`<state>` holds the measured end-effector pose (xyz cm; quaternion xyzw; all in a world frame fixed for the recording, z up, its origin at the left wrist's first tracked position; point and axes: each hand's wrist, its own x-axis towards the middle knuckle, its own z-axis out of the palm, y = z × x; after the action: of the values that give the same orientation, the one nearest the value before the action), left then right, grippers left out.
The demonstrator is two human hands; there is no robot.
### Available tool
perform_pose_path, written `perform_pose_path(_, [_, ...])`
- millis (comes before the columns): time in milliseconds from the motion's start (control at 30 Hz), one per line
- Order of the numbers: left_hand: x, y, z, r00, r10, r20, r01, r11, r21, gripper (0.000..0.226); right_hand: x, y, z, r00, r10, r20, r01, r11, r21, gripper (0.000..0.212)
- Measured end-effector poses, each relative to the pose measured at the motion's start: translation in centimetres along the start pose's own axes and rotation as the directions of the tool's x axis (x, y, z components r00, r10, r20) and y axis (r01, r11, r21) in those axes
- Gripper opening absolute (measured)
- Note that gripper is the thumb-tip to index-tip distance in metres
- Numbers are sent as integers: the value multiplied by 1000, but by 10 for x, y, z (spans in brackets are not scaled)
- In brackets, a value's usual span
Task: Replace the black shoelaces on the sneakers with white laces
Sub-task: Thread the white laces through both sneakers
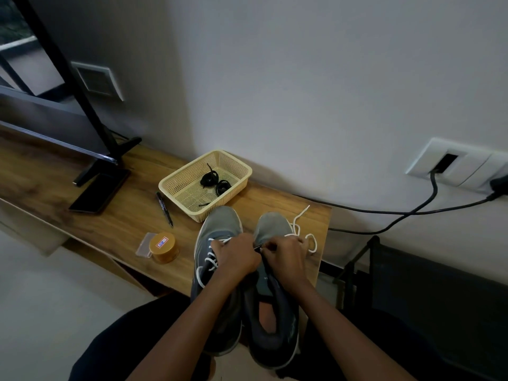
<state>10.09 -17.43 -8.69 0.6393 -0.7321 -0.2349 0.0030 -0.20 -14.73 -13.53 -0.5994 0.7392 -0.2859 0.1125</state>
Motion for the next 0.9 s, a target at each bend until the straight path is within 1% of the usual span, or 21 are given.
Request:
perform_pose_path(133, [0, -2, -1, 1000, 3, -2, -3, 1000, -16, 20, 1, -2, -4, 995, -91, -34, 86, 986, -144, 13])
perform_pose_path(200, [2, -4, 1, 1000, 10, 14, -10, 999, -50, 26, 1, -3, -2, 994, -106, -26, 98, 974, -203, 11])
perform_pose_path(267, [5, -7, 3, 999, 31, 28, -28, 994, -103, 24, 2, -3, 0, 994, -110, -15, 104, 968, -226, 9])
perform_pose_path(367, [9, -9, 5, 999, 35, 41, -30, 992, -120, 15, 0, 0, 3, 992, -111, -57, 98, 977, -190, 14])
perform_pose_path(433, [9, -9, 4, 998, 32, 50, -24, 989, -149, 14, -2, 2, 5, 990, -105, -91, 89, 982, -167, 18])
perform_pose_path(500, [7, -7, 2, 999, 20, 50, -14, 992, -127, 17, -4, 2, 9, 991, -89, -103, 77, 991, -114, 17])
perform_pose_path(533, [6, -5, 1, 998, 15, 57, -8, 994, -107, 19, -4, 3, 11, 992, -81, -102, 72, 994, -85, 16])
perform_pose_path(600, [9, -6, 0, 997, 32, 74, -26, 996, -89, 18, -4, 3, 12, 993, -70, -97, 66, 997, -42, 14])
perform_pose_path(700, [16, -13, 4, 986, 76, 146, -54, 987, -151, 22, -4, 2, 12, 995, -59, -77, 59, 998, 7, 13])
perform_pose_path(733, [17, -14, 4, 983, 84, 160, -57, 984, -167, 18, -4, 2, 12, 996, -60, -71, 61, 998, 11, 14])
perform_pose_path(767, [17, -15, 5, 983, 87, 161, -58, 982, -177, 12, -4, 3, 11, 995, -67, -68, 67, 998, -3, 14])
perform_pose_path(833, [16, -13, 6, 989, 55, 135, -33, 987, -160, 19, -3, 2, 10, 994, -96, -46, 92, 991, -95, 15])
perform_pose_path(900, [11, -8, 5, 997, 10, 74, -5, 998, -65, 18, 1, 0, 7, 990, -143, -20, 135, 968, -210, 18])
